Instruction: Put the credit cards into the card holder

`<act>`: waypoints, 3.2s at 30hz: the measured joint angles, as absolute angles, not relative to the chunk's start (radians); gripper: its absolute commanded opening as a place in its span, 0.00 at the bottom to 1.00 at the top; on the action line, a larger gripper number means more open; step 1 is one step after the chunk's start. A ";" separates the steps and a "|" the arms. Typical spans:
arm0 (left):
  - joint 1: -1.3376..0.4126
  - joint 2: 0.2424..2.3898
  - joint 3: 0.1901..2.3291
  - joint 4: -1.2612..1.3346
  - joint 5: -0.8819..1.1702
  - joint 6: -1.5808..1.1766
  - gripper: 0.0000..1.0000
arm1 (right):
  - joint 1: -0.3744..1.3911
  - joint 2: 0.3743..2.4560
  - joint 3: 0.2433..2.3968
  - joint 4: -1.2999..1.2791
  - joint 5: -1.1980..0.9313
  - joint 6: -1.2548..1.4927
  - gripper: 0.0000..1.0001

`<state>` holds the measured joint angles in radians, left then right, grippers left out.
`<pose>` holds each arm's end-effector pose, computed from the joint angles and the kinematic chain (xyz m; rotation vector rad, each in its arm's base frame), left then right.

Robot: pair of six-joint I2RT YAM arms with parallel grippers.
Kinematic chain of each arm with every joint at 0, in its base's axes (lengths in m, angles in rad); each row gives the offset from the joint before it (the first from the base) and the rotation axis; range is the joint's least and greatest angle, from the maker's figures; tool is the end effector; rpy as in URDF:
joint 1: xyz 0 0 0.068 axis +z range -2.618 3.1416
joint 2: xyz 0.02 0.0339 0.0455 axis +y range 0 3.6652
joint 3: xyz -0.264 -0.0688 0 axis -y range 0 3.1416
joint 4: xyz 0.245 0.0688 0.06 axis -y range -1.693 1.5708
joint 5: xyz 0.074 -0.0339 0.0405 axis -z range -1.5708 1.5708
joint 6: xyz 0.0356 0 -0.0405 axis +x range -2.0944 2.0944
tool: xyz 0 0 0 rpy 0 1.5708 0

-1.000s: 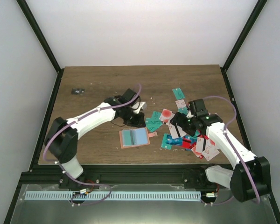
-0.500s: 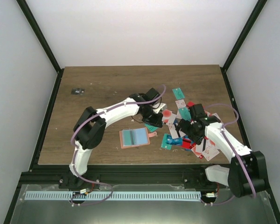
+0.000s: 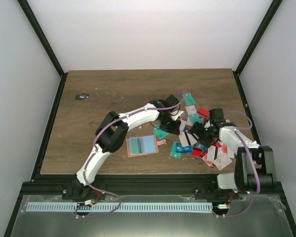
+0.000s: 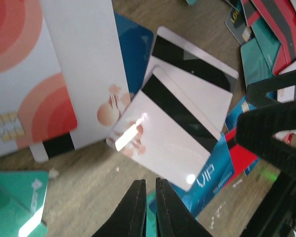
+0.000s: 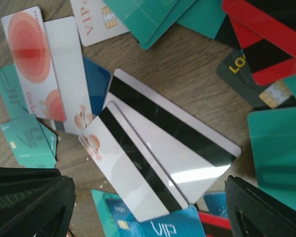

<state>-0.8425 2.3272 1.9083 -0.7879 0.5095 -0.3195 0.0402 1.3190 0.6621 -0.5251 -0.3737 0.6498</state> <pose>0.3111 -0.3749 0.1625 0.9054 2.8326 -0.9466 0.2248 0.0220 0.1679 0.7467 2.7235 0.6900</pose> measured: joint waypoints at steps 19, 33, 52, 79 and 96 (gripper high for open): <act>-0.841 2.482 2.113 -0.744 0.476 -0.398 0.08 | 0.037 1.564 0.785 -0.409 -0.323 0.540 0.54; -0.846 2.315 1.741 -0.661 0.573 -0.370 0.08 | 0.156 1.468 0.649 -0.368 -0.467 0.567 0.54; -0.915 2.190 1.508 -0.609 0.659 -0.329 0.09 | 0.248 1.290 0.521 -0.554 -0.579 0.711 0.57; -0.922 2.165 1.584 -0.684 0.615 -0.286 0.09 | 0.398 1.036 0.373 -0.804 -0.591 0.915 0.78; -0.978 2.222 1.568 -0.677 0.669 -0.253 0.09 | 0.401 0.877 0.218 -0.572 -0.636 1.132 0.69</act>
